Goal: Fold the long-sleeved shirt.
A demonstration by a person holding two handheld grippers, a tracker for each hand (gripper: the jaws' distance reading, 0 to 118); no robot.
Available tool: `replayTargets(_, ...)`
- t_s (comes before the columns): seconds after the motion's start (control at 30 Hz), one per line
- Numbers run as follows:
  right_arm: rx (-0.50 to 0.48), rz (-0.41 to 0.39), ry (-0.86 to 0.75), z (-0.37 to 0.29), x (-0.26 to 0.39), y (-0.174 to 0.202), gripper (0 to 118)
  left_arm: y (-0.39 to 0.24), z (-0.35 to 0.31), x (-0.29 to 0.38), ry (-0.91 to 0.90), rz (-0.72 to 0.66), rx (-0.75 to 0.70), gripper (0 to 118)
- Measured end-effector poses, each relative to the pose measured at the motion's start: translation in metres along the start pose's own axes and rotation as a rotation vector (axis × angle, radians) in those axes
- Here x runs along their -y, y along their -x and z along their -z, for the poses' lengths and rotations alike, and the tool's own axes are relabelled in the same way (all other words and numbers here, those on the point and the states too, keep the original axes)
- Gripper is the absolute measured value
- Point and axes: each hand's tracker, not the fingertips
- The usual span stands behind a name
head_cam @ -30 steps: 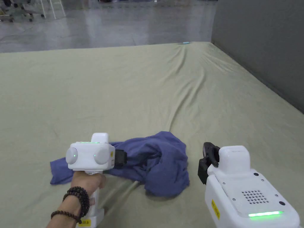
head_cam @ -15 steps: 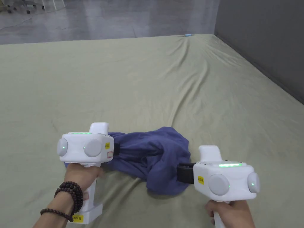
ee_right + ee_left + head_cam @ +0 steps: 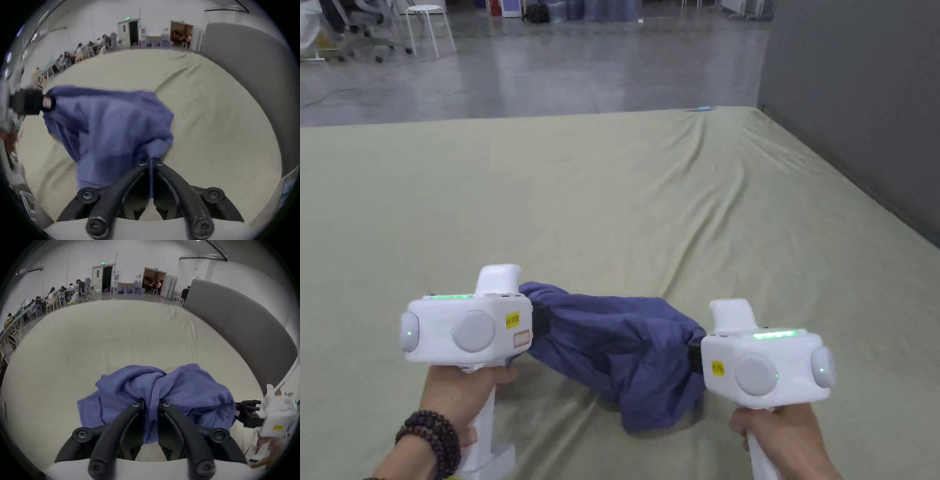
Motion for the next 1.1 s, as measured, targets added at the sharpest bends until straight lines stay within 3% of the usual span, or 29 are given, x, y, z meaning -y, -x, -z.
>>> replayTargets(0.2, -0.058, -0.013, -0.245, -0.073, -0.111, 0.008, 0, 0.011, -0.061, -0.063, -0.141, 0.001, 0.004, 7)
replayTargets(0.33, -0.067, -0.098, -0.395, -0.119, -0.193, 0.026, 0, 0.011, -0.104, -0.127, -0.208, 0.029, 0.010, 7)
replayTargets(0.43, -0.012, -0.148, -0.480, -0.141, -0.263, 0.039, 0, 0.009, -0.136, -0.188, -0.292, 0.077, -0.051, 7)
replayTargets(0.7, -0.067, -0.106, -0.577, -0.191, -0.400, 0.054, 0, -0.005, -0.194, -0.320, -0.403, 0.123, -0.165, 7)
replayTargets(0.9, -0.073, -0.080, -0.556, -0.176, -0.396, 0.048, 0, -0.004, -0.193, -0.328, -0.424, 0.097, -0.157, 7)
replayTargets(1.1, -0.094, -0.036, -0.413, -0.092, -0.329, 0.032, 0, 0.016, -0.116, -0.260, -0.286, 0.097, -0.164, 7)
